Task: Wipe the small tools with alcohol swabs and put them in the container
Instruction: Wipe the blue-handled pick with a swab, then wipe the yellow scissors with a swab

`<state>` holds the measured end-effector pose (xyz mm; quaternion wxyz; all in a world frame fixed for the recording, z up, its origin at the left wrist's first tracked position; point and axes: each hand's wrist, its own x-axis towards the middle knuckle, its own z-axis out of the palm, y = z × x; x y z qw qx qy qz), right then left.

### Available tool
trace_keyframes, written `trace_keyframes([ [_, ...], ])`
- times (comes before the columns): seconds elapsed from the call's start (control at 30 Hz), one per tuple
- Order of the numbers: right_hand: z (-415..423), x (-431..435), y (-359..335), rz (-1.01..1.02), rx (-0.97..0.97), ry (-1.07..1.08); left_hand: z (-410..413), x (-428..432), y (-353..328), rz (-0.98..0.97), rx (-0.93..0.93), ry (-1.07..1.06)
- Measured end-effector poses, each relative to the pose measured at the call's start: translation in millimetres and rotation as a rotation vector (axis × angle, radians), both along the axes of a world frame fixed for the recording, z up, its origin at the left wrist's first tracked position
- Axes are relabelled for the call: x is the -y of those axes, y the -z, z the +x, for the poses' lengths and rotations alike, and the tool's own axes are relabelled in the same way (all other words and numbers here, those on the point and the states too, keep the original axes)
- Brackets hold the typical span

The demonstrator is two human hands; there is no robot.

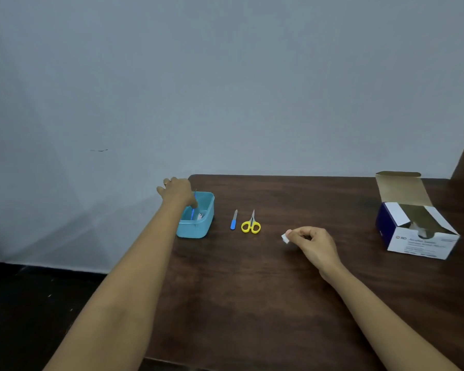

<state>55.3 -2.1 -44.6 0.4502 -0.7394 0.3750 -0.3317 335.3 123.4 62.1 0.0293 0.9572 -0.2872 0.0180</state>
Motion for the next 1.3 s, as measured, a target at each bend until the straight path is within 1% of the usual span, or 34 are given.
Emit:
trace_keyframes([
  [0.17,0.6,-0.2,0.2,-0.03,-0.018,-0.018,2.4,7.3,18.0,0.083,0.06,-0.001],
  [0.33,1.0,0.8,1.0,-0.044,-0.029,-0.019,5.1,11.7,31.4,0.135,0.078,-0.012],
  [0.63,0.7,0.7,0.4,-0.026,-0.025,-0.024,8.6,12.2,39.8,0.104,0.1,-0.029],
  [0.77,-0.7,-2.4,-2.4,0.005,0.077,-0.014,4.5,13.7,30.4,0.026,0.153,-0.027],
  [0.87,-1.2,-4.4,-4.2,0.02,0.169,-0.007,-4.0,21.5,12.2,-0.101,0.226,0.017],
  [0.97,-1.9,-3.9,-4.0,0.039,0.228,0.002,-20.4,36.0,-4.6,-0.263,0.257,0.105],
  [1.07,-2.8,-1.4,-2.3,0.079,0.273,0.023,-46.0,51.7,-11.2,-0.411,0.198,0.226],
  [1.13,-3.6,0.3,-1.8,0.116,0.309,0.034,-64.9,59.3,-6.9,-0.444,0.101,0.292],
  [1.2,-4.9,1.8,-2.7,0.155,0.351,0.043,-81.5,65.3,2.9,-0.392,0.003,0.314],
  [1.3,-6.6,4.1,-4.0,0.211,0.426,0.048,-100.5,70.4,23.1,-0.227,-0.052,0.308],
])
